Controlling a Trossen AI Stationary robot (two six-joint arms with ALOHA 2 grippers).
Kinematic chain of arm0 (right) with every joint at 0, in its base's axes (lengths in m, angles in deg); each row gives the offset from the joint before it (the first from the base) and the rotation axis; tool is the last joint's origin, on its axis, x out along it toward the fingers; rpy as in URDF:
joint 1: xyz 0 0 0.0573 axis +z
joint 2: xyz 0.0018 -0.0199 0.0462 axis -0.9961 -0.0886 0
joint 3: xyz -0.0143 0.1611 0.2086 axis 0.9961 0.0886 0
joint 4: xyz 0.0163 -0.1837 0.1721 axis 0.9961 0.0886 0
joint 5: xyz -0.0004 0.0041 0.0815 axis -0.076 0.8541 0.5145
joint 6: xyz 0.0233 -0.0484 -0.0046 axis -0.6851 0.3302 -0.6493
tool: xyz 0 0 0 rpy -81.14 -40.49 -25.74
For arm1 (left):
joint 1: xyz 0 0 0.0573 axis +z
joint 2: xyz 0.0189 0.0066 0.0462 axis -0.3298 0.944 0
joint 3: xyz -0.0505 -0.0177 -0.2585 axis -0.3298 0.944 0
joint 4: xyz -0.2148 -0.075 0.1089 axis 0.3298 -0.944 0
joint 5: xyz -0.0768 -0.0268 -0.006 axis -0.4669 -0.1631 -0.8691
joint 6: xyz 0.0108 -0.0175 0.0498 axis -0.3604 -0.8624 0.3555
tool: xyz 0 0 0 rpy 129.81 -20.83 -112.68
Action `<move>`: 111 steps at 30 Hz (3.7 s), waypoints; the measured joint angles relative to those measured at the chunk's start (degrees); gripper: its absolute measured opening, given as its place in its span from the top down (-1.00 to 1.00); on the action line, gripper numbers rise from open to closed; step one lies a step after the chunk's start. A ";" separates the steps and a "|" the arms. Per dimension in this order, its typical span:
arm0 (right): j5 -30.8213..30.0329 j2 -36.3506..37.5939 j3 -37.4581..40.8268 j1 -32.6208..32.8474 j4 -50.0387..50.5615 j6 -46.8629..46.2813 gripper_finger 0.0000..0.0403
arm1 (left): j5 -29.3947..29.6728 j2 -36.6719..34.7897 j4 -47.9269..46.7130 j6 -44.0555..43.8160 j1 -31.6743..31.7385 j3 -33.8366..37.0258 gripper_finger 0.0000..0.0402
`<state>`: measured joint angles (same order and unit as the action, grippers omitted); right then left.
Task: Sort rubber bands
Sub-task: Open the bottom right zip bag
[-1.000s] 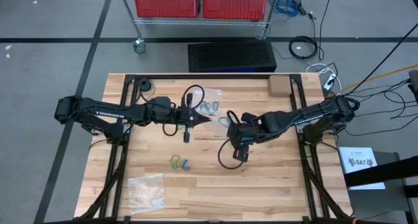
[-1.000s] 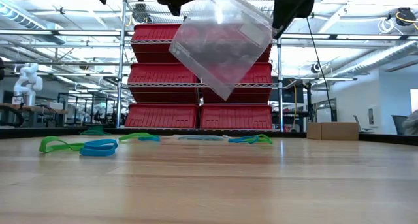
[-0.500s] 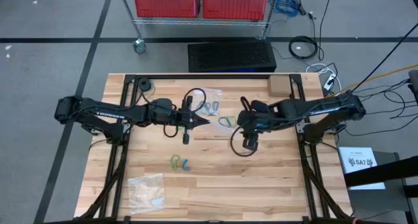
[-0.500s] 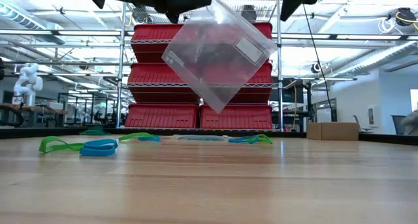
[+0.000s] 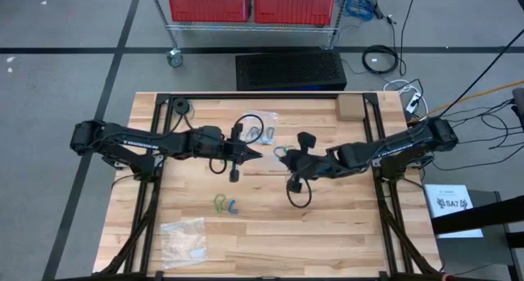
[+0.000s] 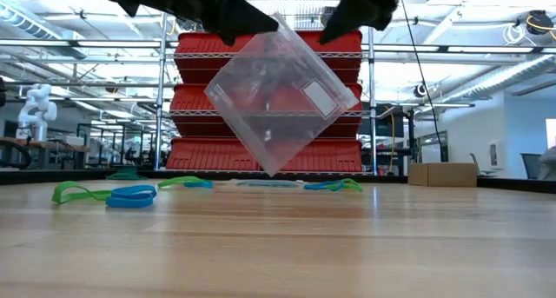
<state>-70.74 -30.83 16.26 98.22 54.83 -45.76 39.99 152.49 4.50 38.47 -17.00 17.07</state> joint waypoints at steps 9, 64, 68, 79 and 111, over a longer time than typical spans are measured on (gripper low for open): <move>0.78 0.00 1.35 -1.15 -6.19 2.04 1.00 | 0.02 0.42 0.52 -0.06 0.00 0.00 1.00; 7.41 -1.46 1.28 -5.50 -7.30 1.38 1.00 | 3.01 0.44 -1.05 -0.12 0.00 -0.02 1.00; 8.03 -1.48 1.28 -5.53 -7.88 2.11 1.00 | 3.01 0.44 -1.05 -0.12 0.00 -0.02 1.00; 10.88 -3.85 1.28 -6.12 -10.30 3.94 1.00 | 3.00 0.44 -1.05 -0.14 0.00 -0.02 1.00; 11.88 -7.01 1.26 -9.77 -11.09 6.74 1.00 | 2.99 0.46 -1.09 -0.34 0.01 -0.02 1.00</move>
<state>-58.86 -37.85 17.52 88.45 43.74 -39.02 42.99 152.95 3.41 38.13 -16.99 17.05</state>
